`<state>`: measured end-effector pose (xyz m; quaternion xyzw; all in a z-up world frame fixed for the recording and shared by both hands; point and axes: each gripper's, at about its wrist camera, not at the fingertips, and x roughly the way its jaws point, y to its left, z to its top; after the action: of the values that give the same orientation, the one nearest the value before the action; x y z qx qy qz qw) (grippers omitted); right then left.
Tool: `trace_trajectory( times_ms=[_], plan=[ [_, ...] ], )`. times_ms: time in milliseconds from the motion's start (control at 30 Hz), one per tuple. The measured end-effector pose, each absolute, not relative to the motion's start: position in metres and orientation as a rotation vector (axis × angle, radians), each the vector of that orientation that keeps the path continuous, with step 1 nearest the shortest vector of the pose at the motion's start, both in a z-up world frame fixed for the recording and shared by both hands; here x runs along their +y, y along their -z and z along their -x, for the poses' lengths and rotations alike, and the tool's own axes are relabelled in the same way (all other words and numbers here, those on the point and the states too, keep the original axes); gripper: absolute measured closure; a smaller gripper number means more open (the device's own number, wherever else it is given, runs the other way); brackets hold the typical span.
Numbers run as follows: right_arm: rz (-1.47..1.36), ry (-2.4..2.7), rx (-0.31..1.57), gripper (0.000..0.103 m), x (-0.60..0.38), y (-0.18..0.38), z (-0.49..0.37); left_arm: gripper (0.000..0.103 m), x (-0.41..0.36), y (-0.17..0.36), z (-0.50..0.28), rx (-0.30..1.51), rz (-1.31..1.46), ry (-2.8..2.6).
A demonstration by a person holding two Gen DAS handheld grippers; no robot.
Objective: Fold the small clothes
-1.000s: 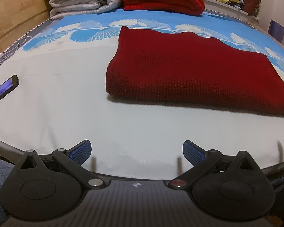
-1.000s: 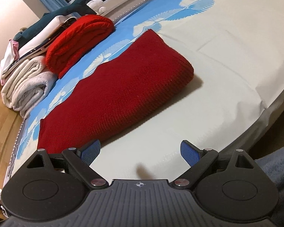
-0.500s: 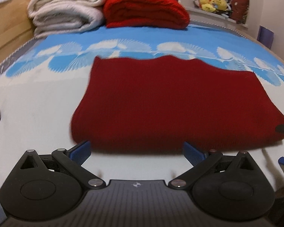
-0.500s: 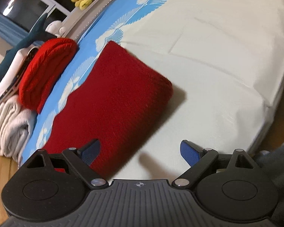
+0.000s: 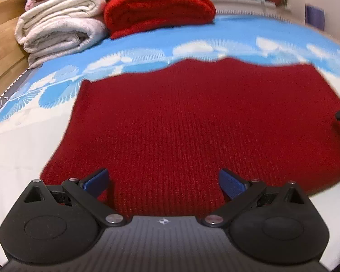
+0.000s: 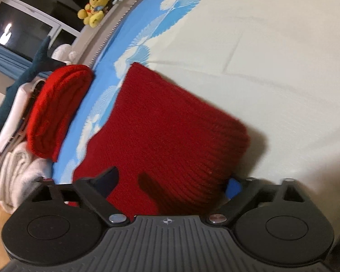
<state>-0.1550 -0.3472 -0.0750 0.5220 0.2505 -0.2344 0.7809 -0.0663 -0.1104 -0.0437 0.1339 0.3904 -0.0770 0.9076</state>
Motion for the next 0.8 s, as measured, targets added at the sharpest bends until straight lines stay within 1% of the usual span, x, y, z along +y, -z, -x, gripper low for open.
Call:
trace_trajectory(
  times_ms=[33, 167, 267, 333, 367, 400, 467, 600, 667, 733, 767, 800],
  plan=[
    [-1.147, 0.479, 0.529, 0.082, -0.348, 0.076, 0.155, 0.0, -0.112, 0.048, 0.065, 0.816, -0.283, 0.154],
    [-1.046, 0.426, 0.448, 0.084, -0.338, 0.051, 0.151, 0.0, -0.113, 0.054, 0.06, 0.827, -0.286, 0.144],
    [-1.061, 0.498, 0.509, 0.084, -0.341, 0.059, 0.146, 0.0, -0.108, 0.055, 0.055, 0.85, -0.258, 0.15],
    [-1.105, 0.545, 0.552, 0.08, -0.344, 0.071, 0.146, 0.0, -0.102, 0.051, 0.052, 0.864, -0.235, 0.168],
    [-1.124, 0.553, 0.551, 0.072, -0.345, 0.073, 0.147, 0.0, -0.097, 0.046, 0.051, 0.875, -0.217, 0.186],
    [-1.14, 0.559, 0.553, 0.062, -0.346, 0.074, 0.147, 0.0, -0.09, 0.04, 0.052, 0.881, -0.193, 0.204],
    [-1.176, 0.561, 0.55, 0.056, -0.349, 0.075, 0.148, 0.0, -0.071, 0.024, 0.053, 0.889, -0.135, 0.238],
    [-1.234, 0.558, 0.522, 0.053, -0.354, 0.082, 0.152, 0.0, -0.008, -0.012, 0.038, 0.879, -0.059, 0.181],
    [-1.267, 0.559, 0.506, 0.053, -0.358, 0.085, 0.155, 0.0, 0.034, -0.019, 0.015, 0.917, -0.006, 0.093],
    [-1.248, 0.568, 0.501, 0.059, -0.357, 0.084, 0.154, 0.0, 0.074, -0.015, -0.011, 0.973, 0.055, -0.008],
    [-1.217, 0.574, 0.504, 0.074, -0.354, 0.081, 0.153, 0.0, 0.095, -0.011, -0.022, 0.991, 0.092, -0.051],
    [-1.188, 0.575, 0.502, 0.081, -0.351, 0.078, 0.151, 0.0, 0.118, -0.005, -0.032, 1.0, 0.125, -0.109]
  ],
)
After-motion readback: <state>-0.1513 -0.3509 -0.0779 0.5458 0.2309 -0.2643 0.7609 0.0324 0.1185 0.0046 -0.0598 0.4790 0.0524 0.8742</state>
